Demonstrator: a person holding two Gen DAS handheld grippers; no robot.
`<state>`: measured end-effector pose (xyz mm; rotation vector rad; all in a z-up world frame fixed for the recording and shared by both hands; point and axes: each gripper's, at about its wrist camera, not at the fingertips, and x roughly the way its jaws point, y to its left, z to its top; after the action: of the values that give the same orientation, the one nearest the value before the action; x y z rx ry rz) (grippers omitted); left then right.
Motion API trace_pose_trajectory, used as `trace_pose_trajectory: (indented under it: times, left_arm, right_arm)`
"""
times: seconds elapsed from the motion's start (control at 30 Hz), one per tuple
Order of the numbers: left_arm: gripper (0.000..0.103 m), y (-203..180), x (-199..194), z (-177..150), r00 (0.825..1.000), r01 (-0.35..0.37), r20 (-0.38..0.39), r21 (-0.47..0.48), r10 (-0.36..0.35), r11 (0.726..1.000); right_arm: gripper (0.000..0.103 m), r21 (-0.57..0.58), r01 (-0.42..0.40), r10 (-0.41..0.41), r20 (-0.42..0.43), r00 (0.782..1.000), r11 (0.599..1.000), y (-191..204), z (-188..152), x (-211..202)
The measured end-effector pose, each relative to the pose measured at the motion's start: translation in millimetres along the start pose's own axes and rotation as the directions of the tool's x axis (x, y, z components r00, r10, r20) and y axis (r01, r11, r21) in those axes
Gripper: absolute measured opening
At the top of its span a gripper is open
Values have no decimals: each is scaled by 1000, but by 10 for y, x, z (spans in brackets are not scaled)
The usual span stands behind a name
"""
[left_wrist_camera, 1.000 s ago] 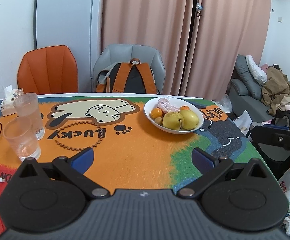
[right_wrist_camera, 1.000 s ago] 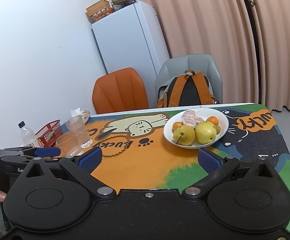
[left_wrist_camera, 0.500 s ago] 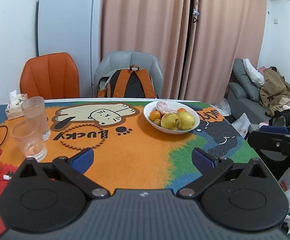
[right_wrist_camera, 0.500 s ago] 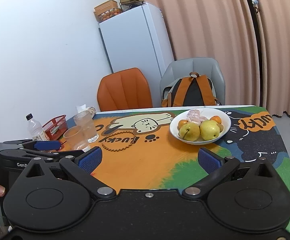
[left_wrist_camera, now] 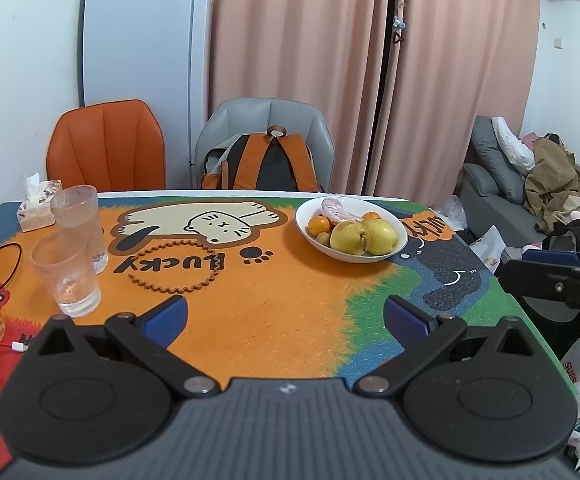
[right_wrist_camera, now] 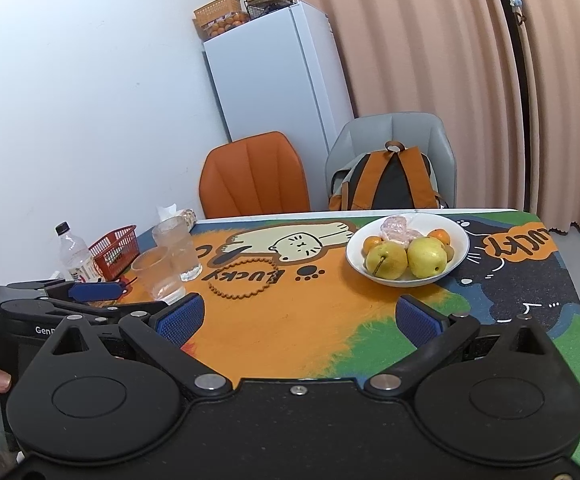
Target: Organize fruits
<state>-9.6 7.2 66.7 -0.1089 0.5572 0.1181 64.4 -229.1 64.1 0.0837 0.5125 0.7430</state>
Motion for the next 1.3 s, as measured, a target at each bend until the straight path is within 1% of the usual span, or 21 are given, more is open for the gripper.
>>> trace_pose_trajectory:
  times: [1.3]
  left_arm:
    - [103,-30,24,-7,1000,5,-5,13,-5,1000]
  right_arm:
    - [103,12,14,-13,-15,1000,1000,-52,-38,0]
